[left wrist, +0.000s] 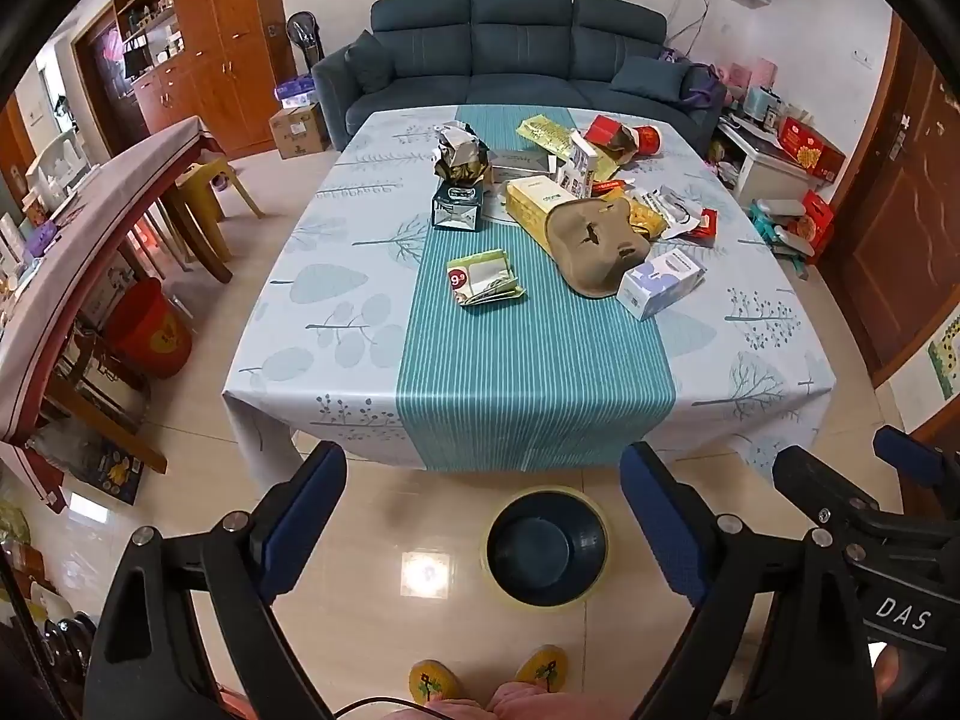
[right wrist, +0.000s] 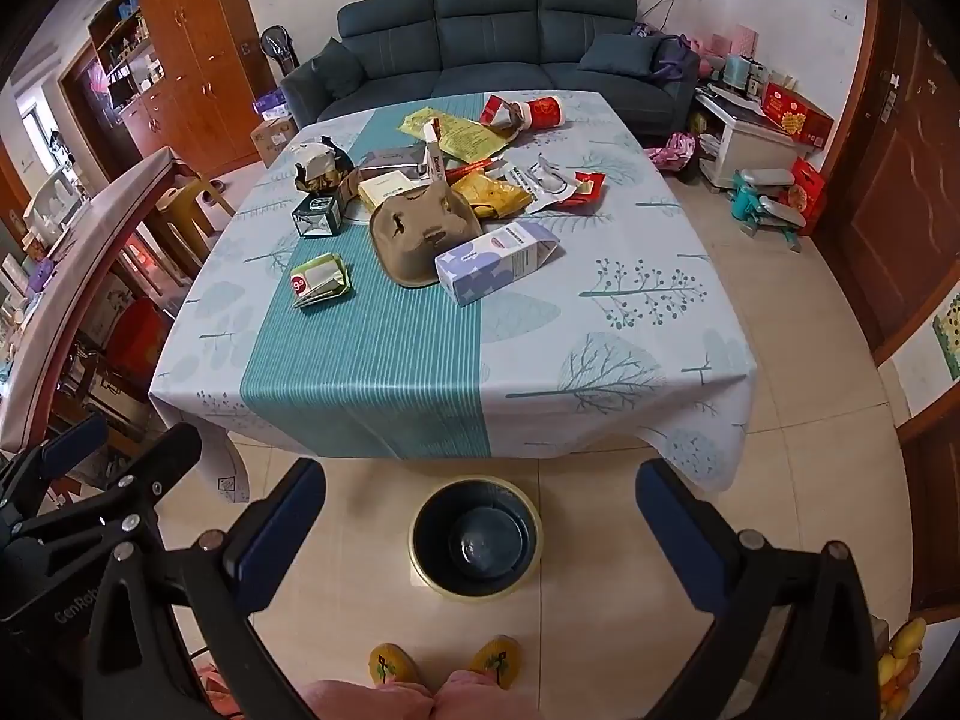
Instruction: Collect trash
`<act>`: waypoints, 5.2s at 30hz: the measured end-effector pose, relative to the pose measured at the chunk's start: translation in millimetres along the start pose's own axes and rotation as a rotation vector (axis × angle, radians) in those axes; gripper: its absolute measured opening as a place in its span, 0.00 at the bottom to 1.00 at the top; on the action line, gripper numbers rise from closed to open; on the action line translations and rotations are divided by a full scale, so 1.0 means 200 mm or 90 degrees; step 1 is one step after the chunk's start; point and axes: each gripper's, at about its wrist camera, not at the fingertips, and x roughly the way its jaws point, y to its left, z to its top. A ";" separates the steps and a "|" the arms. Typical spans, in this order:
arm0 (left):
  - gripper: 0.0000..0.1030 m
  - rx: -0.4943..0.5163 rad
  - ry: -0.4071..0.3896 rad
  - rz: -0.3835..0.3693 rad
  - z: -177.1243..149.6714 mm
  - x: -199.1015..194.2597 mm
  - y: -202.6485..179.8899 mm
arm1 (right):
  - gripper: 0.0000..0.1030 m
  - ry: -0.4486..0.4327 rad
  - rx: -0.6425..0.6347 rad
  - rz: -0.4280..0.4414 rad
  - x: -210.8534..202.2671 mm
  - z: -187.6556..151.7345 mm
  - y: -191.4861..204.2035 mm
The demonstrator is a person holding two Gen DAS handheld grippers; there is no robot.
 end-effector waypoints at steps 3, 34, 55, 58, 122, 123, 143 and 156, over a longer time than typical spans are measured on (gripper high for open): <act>0.89 0.002 0.002 0.000 -0.01 -0.01 0.01 | 1.00 -0.001 -0.002 -0.002 0.00 0.00 0.00; 0.89 0.010 0.005 0.007 0.00 -0.01 -0.02 | 1.00 -0.002 0.002 -0.004 0.01 0.01 0.00; 0.89 -0.006 0.007 0.023 0.04 0.00 -0.05 | 1.00 -0.007 -0.008 0.004 -0.03 -0.01 -0.02; 0.89 -0.010 0.007 0.026 0.06 -0.01 -0.05 | 1.00 -0.011 -0.013 0.010 -0.05 0.01 -0.01; 0.18 0.453 0.292 -0.231 0.80 1.30 -0.10 | 0.56 0.144 0.550 -0.040 1.03 0.64 -0.26; 0.18 0.452 0.288 -0.229 0.80 1.30 -0.11 | 0.51 0.155 0.551 -0.039 1.06 0.64 -0.26; 0.18 0.355 0.224 -0.284 1.01 1.02 0.03 | 0.34 0.134 0.422 -0.067 0.73 0.58 -0.23; 0.18 0.260 0.186 -0.254 0.64 0.74 -0.17 | 0.34 0.103 0.311 0.001 0.45 0.38 -0.35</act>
